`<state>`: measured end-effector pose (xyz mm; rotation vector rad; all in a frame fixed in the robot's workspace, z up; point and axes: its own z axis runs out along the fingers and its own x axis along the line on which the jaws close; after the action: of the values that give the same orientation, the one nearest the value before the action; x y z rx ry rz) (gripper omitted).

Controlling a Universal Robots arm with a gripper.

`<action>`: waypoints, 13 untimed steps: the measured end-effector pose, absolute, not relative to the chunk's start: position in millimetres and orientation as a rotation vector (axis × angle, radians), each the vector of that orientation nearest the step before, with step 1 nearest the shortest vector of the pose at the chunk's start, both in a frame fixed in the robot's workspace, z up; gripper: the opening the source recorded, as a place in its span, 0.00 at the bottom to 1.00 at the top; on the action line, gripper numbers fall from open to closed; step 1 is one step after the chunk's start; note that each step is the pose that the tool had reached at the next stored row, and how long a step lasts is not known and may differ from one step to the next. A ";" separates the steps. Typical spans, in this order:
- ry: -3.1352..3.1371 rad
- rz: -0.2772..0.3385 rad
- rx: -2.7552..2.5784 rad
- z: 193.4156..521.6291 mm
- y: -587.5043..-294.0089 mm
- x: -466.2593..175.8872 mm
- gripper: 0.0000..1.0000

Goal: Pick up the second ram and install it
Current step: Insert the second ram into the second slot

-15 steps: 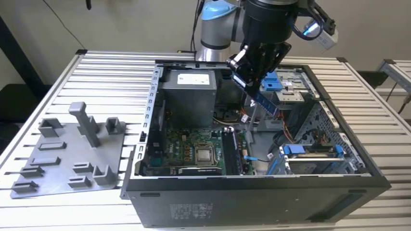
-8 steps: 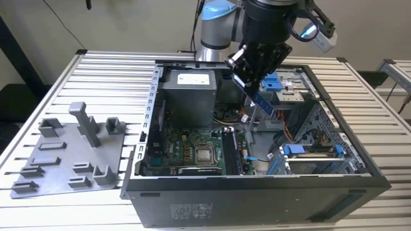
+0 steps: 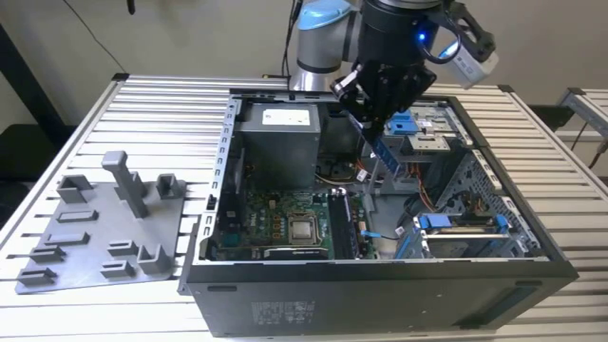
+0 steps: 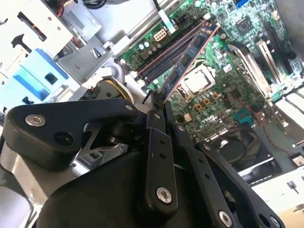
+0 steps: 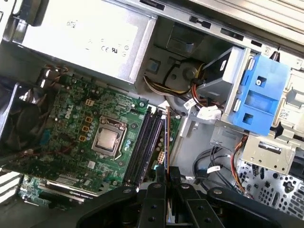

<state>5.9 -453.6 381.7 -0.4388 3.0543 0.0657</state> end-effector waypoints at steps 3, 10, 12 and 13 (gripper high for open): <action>3.062 0.064 -0.373 381.7 -453.6 5.9 0.14; 3.075 0.059 -0.217 381.3 -453.6 5.9 0.14; 3.078 0.058 -0.165 381.2 -453.6 5.9 0.14; 3.079 0.057 -0.140 381.1 -453.6 5.9 0.14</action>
<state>5.9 -453.6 381.1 -0.1396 3.0791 0.0570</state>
